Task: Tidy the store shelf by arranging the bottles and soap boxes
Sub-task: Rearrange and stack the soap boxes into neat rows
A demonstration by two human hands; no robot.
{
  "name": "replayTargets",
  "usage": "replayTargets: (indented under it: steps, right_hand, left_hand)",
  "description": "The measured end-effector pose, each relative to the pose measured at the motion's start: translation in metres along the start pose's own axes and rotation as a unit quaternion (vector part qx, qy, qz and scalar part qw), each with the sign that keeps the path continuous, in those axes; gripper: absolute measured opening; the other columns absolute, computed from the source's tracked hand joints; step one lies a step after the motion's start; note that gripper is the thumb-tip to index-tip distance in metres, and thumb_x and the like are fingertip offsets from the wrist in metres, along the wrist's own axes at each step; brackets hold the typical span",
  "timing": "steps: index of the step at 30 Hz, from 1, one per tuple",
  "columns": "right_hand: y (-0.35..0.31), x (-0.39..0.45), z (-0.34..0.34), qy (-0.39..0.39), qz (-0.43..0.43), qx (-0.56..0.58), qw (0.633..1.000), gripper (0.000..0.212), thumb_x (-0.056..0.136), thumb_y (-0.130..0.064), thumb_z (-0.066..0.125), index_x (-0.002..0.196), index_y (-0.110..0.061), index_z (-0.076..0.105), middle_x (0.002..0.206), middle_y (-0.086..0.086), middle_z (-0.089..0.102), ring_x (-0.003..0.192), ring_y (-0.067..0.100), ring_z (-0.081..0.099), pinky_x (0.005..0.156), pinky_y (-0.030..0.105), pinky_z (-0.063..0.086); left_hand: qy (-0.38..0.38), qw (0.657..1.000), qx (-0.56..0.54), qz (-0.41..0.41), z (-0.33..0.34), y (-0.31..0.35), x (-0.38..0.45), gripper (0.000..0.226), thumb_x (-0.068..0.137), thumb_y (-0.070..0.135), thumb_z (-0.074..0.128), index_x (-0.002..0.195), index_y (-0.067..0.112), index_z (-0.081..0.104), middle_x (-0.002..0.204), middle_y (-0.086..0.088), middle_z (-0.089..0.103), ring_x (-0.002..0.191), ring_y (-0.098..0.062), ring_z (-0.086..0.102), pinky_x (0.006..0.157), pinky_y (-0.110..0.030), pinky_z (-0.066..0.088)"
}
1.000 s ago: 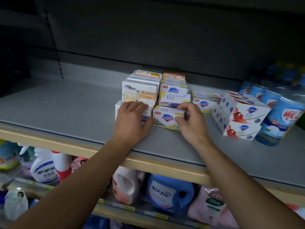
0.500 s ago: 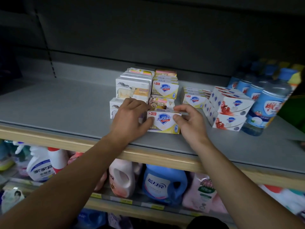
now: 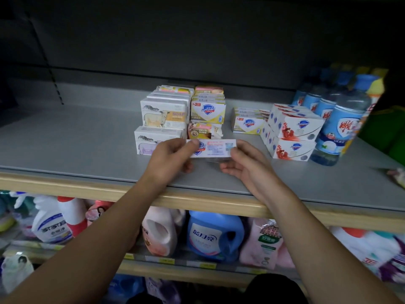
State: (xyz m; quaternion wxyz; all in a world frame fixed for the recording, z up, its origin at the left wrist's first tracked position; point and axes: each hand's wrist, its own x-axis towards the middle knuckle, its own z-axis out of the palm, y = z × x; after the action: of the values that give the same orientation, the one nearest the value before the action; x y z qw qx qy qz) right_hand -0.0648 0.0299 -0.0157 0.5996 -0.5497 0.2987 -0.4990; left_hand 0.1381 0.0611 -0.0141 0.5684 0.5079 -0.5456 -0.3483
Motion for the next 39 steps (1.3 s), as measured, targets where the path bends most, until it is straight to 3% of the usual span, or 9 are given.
replayTargets:
  steps: [7, 10, 12, 15, 19, 25, 30, 36, 39]
  right_hand:
    - [0.001, 0.002, 0.002, 0.074, 0.012, -0.095, 0.993, 0.030, 0.097, -0.038, 0.055, 0.095, -0.012, 0.068, 0.075, 0.001, 0.072, 0.047, 0.014, 0.058, 0.043, 0.021, 0.044]
    - [0.002, 0.002, 0.002, 0.063, -0.001, -0.039, 0.997, 0.014, 0.093, -0.023, 0.061, 0.087, -0.018, 0.072, 0.077, 0.006, 0.071, 0.054, 0.016, 0.060, 0.050, 0.023, 0.049]
    - [0.000, 0.002, 0.001, 0.042, -0.007, 0.014, 0.999, 0.012, 0.087, -0.021, 0.062, 0.091, -0.021, 0.073, 0.082, 0.005, 0.072, 0.068, 0.017, 0.065, 0.059, 0.024, 0.053]
    - [0.006, 0.005, -0.001, 0.046, -0.024, -0.020, 0.998, 0.013, 0.096, -0.021, 0.058, 0.103, -0.025, 0.068, 0.094, -0.004, 0.074, 0.093, 0.016, 0.069, 0.071, 0.028, 0.056]
    - [0.011, 0.003, -0.004, 0.041, -0.086, -0.122, 0.988, 0.044, 0.087, -0.002, 0.064, 0.112, -0.039, 0.063, 0.115, -0.017, 0.067, 0.105, 0.013, 0.067, 0.087, 0.032, 0.055]
    - [0.010, 0.002, 0.002, 0.013, -0.110, -0.380, 0.918, 0.067, 0.080, -0.003, 0.070, 0.138, -0.031, 0.050, 0.131, -0.007, 0.058, 0.114, 0.009, 0.058, 0.095, 0.025, 0.047]
    - [0.009, -0.003, 0.005, -0.001, -0.139, -0.369, 0.919, 0.055, 0.088, -0.011, 0.069, 0.139, -0.021, 0.050, 0.131, 0.000, 0.058, 0.117, 0.010, 0.057, 0.098, 0.022, 0.045]
    - [0.005, -0.005, 0.008, 0.034, -0.173, -0.402, 0.898, 0.053, 0.086, -0.012, 0.071, 0.136, -0.018, 0.055, 0.124, -0.002, 0.058, 0.112, 0.008, 0.057, 0.095, 0.016, 0.044]
    - [-0.003, -0.004, 0.004, 0.043, -0.188, -0.453, 0.870, 0.051, 0.085, -0.014, 0.072, 0.133, -0.017, 0.056, 0.122, 0.001, 0.060, 0.112, 0.015, 0.056, 0.097, 0.027, 0.045]
  left_hand:
    - [-0.008, 0.998, 0.055, -0.033, 0.005, 0.004, -0.001, 0.055, 0.077, 0.069, 0.048, 0.069, 0.020, 0.073, 0.057, -0.008, 0.067, 0.046, -0.018, 0.057, 0.043, -0.025, 0.046]
    - [-0.016, 0.999, 0.041, -0.022, 0.003, 0.003, -0.002, 0.038, 0.083, 0.057, 0.059, 0.076, 0.022, 0.072, 0.057, -0.005, 0.063, 0.046, -0.018, 0.055, 0.045, -0.025, 0.045]
    - [-0.036, 0.999, -0.009, 0.000, 0.002, 0.003, -0.004, 0.018, 0.089, 0.035, 0.067, 0.099, 0.021, 0.071, 0.076, -0.008, 0.067, 0.051, -0.022, 0.059, 0.050, -0.028, 0.050]
    - [-0.057, 0.995, -0.073, 0.031, -0.001, 0.002, -0.006, 0.038, 0.086, 0.008, 0.068, 0.123, 0.015, 0.062, 0.109, -0.006, 0.070, 0.083, -0.022, 0.071, 0.064, -0.035, 0.059]
    - [-0.040, 0.994, -0.088, 0.055, -0.001, 0.000, -0.006, 0.049, 0.085, 0.005, 0.069, 0.131, 0.018, 0.057, 0.123, -0.005, 0.066, 0.115, -0.022, 0.063, 0.079, -0.043, 0.059]
    - [0.006, 0.996, -0.025, 0.087, -0.001, 0.003, -0.006, 0.045, 0.074, -0.001, 0.077, 0.116, 0.012, 0.066, 0.105, 0.000, 0.073, 0.099, -0.015, 0.068, 0.095, -0.040, 0.053]
    - [0.002, 0.987, -0.016, 0.162, 0.003, 0.005, -0.016, 0.053, 0.072, -0.009, 0.075, 0.120, 0.010, 0.063, 0.110, 0.002, 0.069, 0.098, 0.002, 0.066, 0.086, -0.016, 0.051]
    - [-0.004, 0.983, -0.013, 0.182, 0.005, 0.010, -0.016, 0.056, 0.072, -0.010, 0.074, 0.122, 0.011, 0.060, 0.111, 0.005, 0.067, 0.099, 0.004, 0.065, 0.087, -0.014, 0.050]
    - [-0.014, 0.981, 0.021, 0.190, 0.008, 0.016, -0.006, 0.051, 0.074, -0.006, 0.076, 0.119, 0.013, 0.063, 0.111, 0.005, 0.068, 0.099, 0.005, 0.065, 0.086, -0.013, 0.050]
